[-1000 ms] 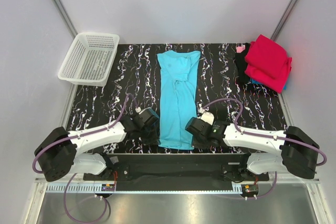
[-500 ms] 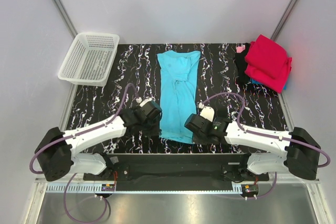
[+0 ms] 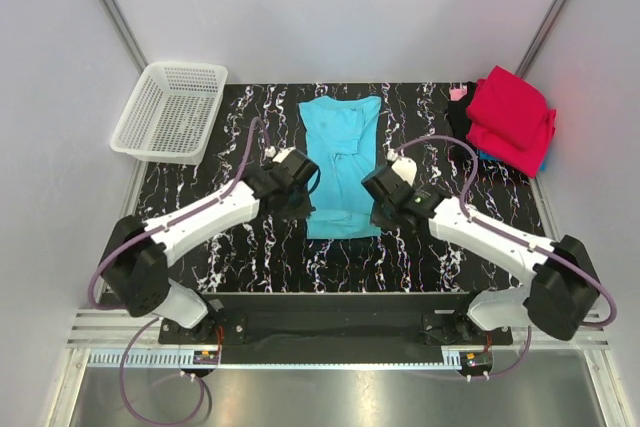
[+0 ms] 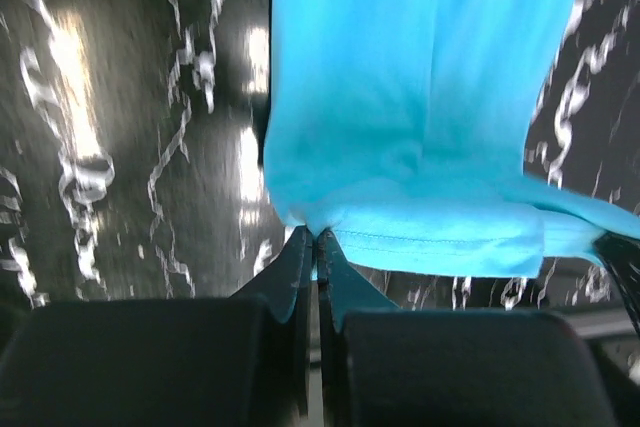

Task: Fold and stack the t-shirts
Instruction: Fold the tshirt

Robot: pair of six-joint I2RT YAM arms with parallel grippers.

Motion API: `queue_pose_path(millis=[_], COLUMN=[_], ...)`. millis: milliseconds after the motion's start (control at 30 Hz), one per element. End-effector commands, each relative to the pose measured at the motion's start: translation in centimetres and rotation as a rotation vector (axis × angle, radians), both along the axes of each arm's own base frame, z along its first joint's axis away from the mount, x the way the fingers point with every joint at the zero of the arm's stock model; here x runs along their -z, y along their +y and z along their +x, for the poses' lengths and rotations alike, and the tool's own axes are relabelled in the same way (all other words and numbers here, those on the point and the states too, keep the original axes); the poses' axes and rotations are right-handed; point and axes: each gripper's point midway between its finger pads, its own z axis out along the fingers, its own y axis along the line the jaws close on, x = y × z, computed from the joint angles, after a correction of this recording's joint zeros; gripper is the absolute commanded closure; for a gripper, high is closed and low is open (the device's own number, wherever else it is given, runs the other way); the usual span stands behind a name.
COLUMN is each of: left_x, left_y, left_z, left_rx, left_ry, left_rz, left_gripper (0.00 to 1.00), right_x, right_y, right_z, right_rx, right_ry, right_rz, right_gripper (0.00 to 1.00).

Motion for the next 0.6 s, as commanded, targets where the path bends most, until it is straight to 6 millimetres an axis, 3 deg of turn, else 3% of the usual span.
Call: queue_pose_path(millis=[0, 33, 100, 133, 167, 200, 300, 367, 433, 500, 567], left_x=[-1.4, -0.5, -1.2, -1.2, 0.5, -0.4, 0.5, 1.4, 2.2, 3.4, 4.0], left_y=[1.0, 1.0, 0.5, 0.4, 0.0, -0.1, -0.6, -1.5, -0.9, -0.3, -0.2], left_z=[4.3, 5.2, 8.0, 9.0, 9.9, 12.0, 15.7, 17.9, 19.6, 21.4, 22.3], left_rx=[-0.023, -0.010, -0.013, 0.007, 0.020, 0.006, 0.016, 0.047, 0.034, 0.016, 0.021], left_ry=[-0.058, -0.038, -0.057, -0.057, -0.015, -0.037, -0.029, -0.022, -0.003, 0.015, 0.026], left_rz=[0.040, 0.062, 0.039, 0.045, 0.057, 0.035, 0.023, 0.002, 0.010, 0.016, -0.008], left_gripper=[1.00, 1.00, 1.00, 1.00, 1.00, 1.00, 1.00, 1.00, 0.99, 0.79, 0.71], right_x=[-1.2, -1.5, -0.3, -1.3, -1.0, -0.8, -0.3, 0.2, 0.9, 1.4, 1.7], right_y=[0.0, -0.3, 0.2, 0.8, 0.4, 1.1, 1.9, 2.0, 1.9, 1.5, 1.0], right_z=[4.5, 6.3, 8.0, 9.7, 10.9, 12.5, 16.3, 18.0, 20.3, 22.1, 23.1], right_rx=[-0.044, -0.042, -0.062, -0.071, -0.060, -0.067, -0.087, -0.090, -0.077, -0.053, -0.026], right_ry=[-0.059, -0.087, -0.062, -0.092, -0.090, -0.086, -0.097, -0.092, -0.088, -0.089, -0.092], right_rz=[-0.018, -0.009, 0.001, 0.013, 0.004, 0.002, -0.017, -0.023, -0.020, -0.019, -0.029], right_gripper=[1.00, 1.00, 1.00, 1.00, 1.00, 1.00, 1.00, 1.00, 1.00, 1.00, 0.88])
